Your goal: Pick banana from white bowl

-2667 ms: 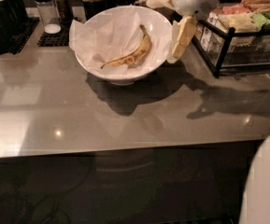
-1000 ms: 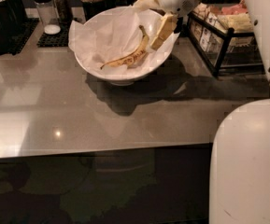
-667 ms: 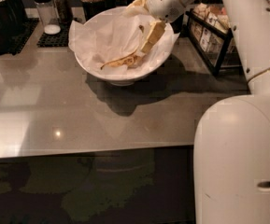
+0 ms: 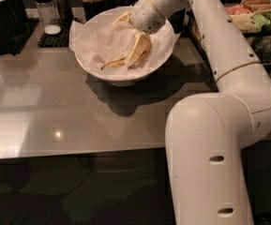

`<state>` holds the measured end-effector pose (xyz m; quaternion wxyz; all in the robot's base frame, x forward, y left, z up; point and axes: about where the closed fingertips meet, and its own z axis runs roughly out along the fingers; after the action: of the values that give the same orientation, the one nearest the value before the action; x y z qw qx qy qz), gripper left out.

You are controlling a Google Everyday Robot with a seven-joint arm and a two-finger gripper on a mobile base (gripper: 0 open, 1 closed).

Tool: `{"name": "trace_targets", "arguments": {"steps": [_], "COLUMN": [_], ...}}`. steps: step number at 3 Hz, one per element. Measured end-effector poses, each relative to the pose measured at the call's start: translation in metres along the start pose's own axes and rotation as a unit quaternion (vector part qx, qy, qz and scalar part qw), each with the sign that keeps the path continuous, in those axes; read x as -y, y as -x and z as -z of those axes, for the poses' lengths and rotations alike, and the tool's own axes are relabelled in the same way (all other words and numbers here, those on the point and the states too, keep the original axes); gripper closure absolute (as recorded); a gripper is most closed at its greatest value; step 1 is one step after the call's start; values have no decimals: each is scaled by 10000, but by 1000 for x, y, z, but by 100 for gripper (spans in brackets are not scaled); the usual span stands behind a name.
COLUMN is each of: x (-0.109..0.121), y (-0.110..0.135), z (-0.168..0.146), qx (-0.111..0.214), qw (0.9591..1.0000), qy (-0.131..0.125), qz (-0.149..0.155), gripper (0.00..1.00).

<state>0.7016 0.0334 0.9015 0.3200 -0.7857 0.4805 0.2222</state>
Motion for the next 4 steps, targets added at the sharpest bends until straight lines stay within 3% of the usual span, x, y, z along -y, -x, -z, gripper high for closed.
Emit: {"name": "trace_targets", "arguments": {"steps": [2, 3, 4], "x": [-5, -11, -19], "y": [-21, -34, -45], "z": [-37, -48, -56], "qx": [33, -4, -45], "qw": [9988, 9975, 9959], "qy": [364, 486, 588], "qz": [-322, -511, -685], "gripper": [25, 22, 25]}}
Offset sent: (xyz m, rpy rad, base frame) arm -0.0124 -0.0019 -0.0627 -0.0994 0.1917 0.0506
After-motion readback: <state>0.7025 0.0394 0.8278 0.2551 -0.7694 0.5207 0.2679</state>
